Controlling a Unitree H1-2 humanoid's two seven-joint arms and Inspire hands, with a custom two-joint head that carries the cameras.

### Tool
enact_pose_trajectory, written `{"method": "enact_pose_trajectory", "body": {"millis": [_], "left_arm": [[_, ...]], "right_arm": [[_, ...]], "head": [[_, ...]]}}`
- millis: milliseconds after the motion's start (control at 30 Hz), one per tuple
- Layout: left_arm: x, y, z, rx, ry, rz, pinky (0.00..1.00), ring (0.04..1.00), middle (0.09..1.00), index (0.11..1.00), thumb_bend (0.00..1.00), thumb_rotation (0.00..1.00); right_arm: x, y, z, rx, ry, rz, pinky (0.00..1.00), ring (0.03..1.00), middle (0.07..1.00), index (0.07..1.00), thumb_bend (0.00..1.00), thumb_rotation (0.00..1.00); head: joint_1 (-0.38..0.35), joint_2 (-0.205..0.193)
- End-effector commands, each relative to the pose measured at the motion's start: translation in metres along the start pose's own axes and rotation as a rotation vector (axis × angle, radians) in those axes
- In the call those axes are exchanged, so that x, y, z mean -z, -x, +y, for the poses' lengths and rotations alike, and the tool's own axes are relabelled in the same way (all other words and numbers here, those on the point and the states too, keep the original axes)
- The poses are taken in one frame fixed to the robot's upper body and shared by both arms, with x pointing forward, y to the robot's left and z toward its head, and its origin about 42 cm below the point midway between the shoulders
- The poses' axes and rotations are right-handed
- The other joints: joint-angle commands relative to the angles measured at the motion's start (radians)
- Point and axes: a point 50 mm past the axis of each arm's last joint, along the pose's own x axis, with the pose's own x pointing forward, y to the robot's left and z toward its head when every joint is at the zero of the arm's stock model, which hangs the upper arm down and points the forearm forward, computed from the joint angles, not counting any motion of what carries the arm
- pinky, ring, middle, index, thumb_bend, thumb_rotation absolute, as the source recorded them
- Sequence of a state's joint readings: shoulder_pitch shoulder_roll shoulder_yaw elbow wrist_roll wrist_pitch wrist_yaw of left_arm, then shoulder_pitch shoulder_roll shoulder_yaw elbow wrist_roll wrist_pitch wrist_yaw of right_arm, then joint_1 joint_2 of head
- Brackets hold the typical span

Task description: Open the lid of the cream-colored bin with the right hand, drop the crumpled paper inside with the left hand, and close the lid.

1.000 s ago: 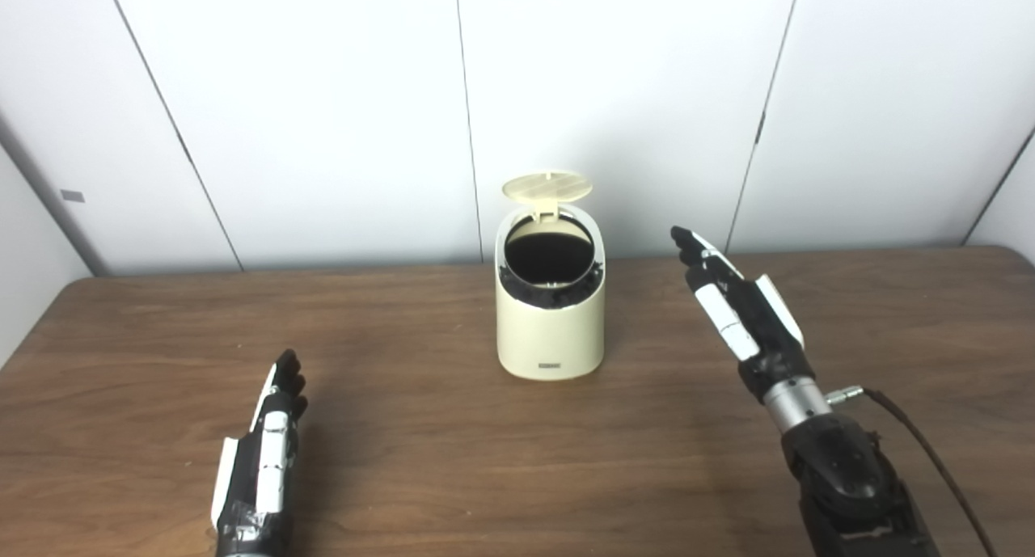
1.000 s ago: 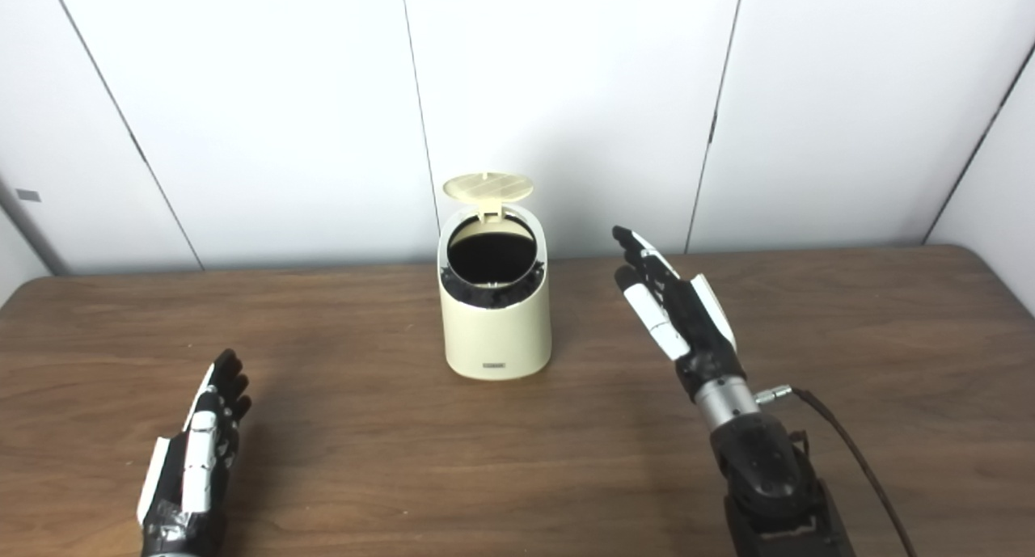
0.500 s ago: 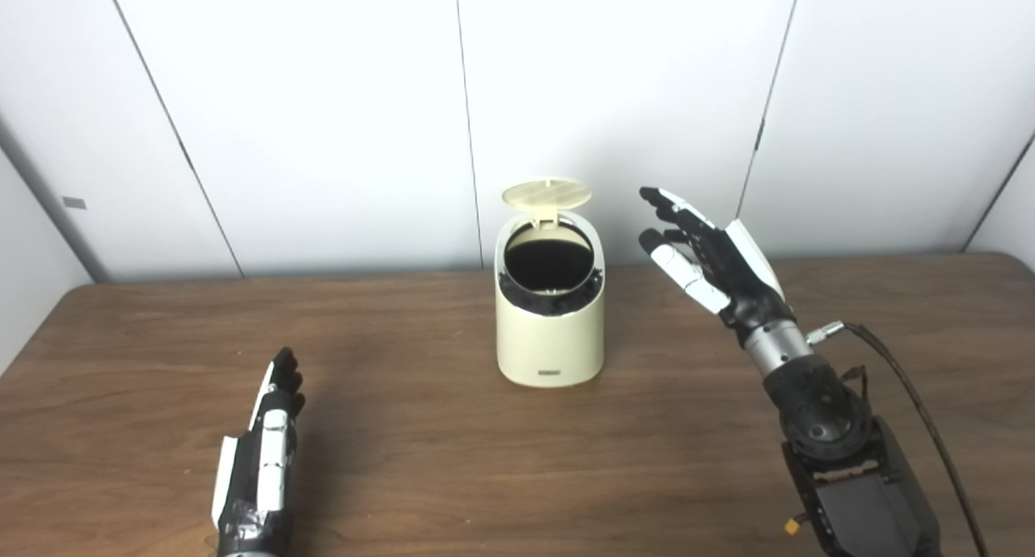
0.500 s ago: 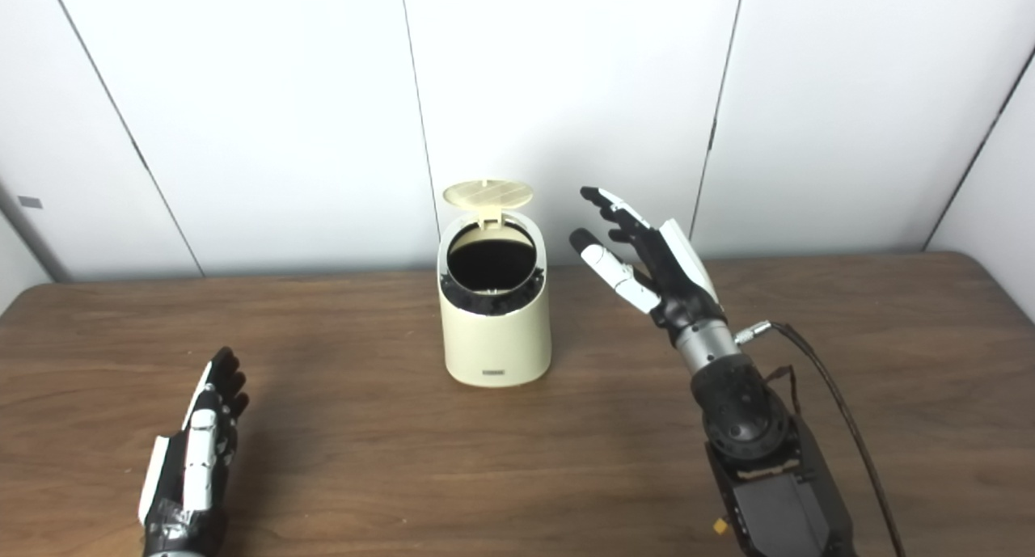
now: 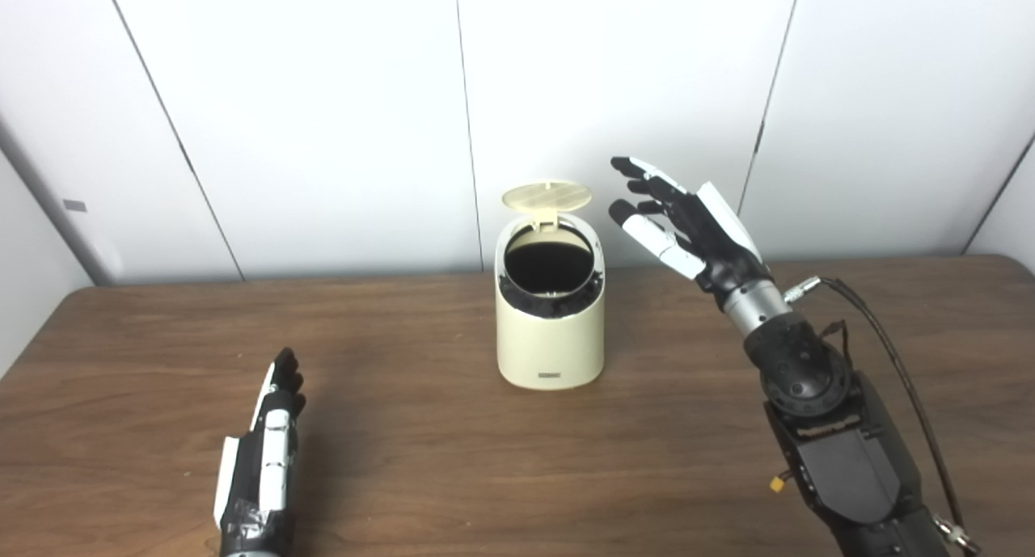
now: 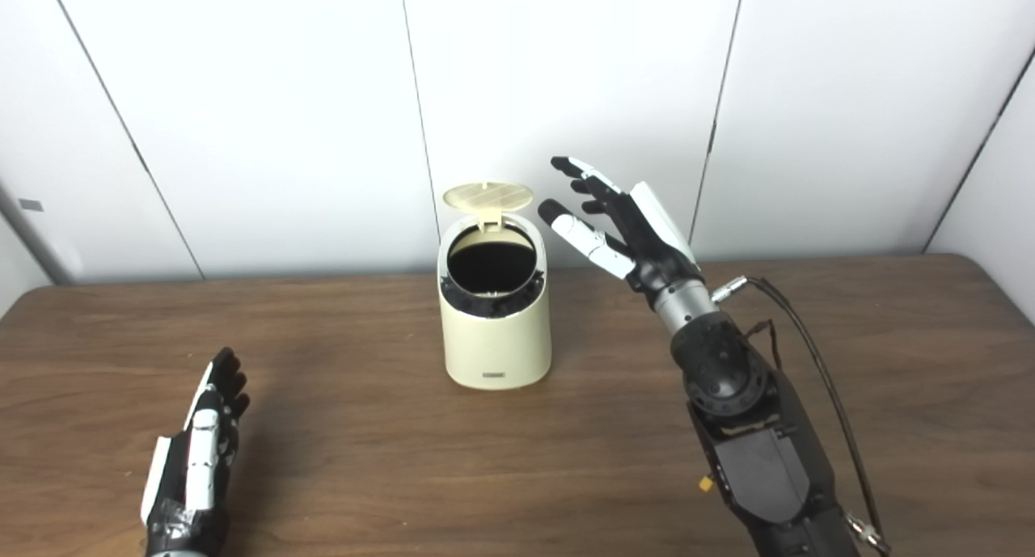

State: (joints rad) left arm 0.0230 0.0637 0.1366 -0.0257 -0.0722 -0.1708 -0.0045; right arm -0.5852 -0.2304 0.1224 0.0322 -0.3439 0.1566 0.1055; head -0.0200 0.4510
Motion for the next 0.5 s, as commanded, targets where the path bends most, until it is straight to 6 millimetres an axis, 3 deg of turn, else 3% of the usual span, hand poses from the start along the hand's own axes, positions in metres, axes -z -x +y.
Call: {"method": "enact_pose_trajectory", "body": {"millis": [0, 467], "left_arm": [[0.025, 0.016, -0.012, 0.001, 0.018, 0.080, 1.00, 1.000, 1.000, 1.000, 0.41, 1.00], [0.027, 0.016, -0.015, 0.007, 0.025, 0.080, 1.00, 1.000, 1.000, 1.000, 0.45, 0.96]], "right_arm": [[-0.029, -0.016, -0.015, 0.014, 0.053, -0.101, 0.79, 0.866, 0.901, 0.888, 0.51, 0.88], [-0.046, -0.028, -0.002, -0.107, 0.170, -0.165, 0.88, 0.920, 0.916, 0.880, 0.52, 0.89]], "head": [[-0.001, 0.000], [0.003, 0.004]]}}
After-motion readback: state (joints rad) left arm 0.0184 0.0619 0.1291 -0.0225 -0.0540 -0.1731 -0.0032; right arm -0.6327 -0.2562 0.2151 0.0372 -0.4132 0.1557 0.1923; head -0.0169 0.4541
